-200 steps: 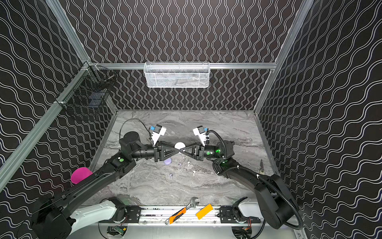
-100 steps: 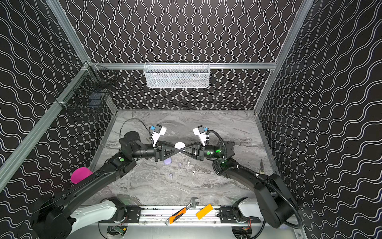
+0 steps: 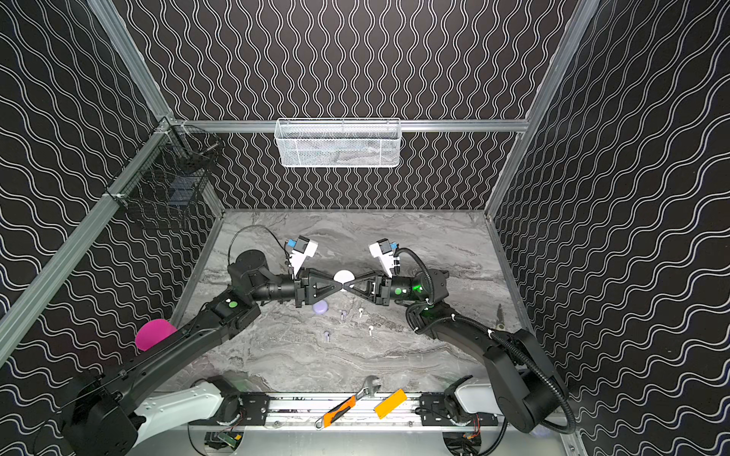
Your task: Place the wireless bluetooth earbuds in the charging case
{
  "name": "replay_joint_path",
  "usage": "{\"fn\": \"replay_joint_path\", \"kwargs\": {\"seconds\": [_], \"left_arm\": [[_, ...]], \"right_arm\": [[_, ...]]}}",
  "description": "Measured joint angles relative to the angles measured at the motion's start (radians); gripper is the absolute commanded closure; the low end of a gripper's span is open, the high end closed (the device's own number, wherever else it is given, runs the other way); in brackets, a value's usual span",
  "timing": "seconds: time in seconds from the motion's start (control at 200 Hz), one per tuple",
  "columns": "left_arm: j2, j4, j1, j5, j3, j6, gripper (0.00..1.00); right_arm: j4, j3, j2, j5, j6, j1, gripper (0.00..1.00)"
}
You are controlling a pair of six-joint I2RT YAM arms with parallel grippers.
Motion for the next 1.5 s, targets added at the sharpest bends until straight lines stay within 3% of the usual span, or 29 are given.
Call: {"fn": "replay_joint_path", "kwargs": {"seconds": [0.13,0.42,0.616,0.726,0.871,1.126,1.496], "left_arm": [[0.002,0.006,0.001,0.004,0.0,-0.021,0.86],[-0.001,0.001,0.002,-0.013,0.0,0.002,0.88],[-0.001,-0.027,0.002,-0.018,0.002,0.04,0.89],[-0.001,-0.042,0.006,-0.027,0.003,0.065,0.9],[0.002,-0.042,0.009,-0.04,-0.001,0.081,0.9],[-0.024,-0.058,0.011,-0.088,-0.055,0.123,0.89],[-0.128,0.002,0.002,-0.274,-0.276,0.186,0.9]], "right_arm": [[0.006,0.003,0.003,-0.001,-0.004,-0.001,0.88],[-0.018,0.013,-0.003,-0.006,-0.003,-0.003,0.56],[-0.14,0.013,-0.07,-0.02,-0.061,-0.011,0.43],[-0.291,0.021,-0.13,-0.013,-0.134,-0.024,0.45],[-0.623,0.093,-0.206,0.041,-0.298,-0.035,0.48],[-1.112,0.221,-0.226,0.169,-0.523,-0.035,0.51],[-1.466,0.269,-0.217,0.323,-0.657,-0.027,0.48]]}}
